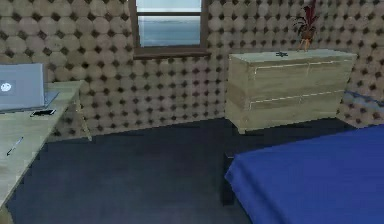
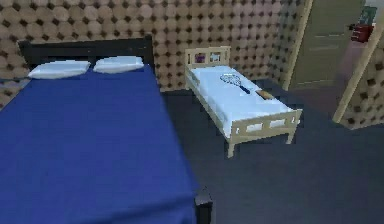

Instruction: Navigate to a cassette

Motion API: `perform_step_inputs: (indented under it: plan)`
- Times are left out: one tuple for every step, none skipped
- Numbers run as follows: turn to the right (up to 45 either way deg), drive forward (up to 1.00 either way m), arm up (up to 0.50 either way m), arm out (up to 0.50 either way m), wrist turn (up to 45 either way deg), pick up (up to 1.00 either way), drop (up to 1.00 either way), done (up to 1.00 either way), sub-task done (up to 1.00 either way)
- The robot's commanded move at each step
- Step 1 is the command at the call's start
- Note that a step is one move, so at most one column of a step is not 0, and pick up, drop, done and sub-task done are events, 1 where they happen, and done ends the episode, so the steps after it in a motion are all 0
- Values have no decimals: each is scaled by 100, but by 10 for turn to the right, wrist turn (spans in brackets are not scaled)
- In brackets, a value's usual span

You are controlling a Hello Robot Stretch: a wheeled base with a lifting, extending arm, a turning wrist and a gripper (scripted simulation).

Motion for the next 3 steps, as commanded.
perform_step_inputs:
  plan:
    - [-120,0,0,0,0,0,0,0,0]
    - [0,20,0,0,0,0,0,0,0]
    - [30,0,0,0,0,0,0,0,0]
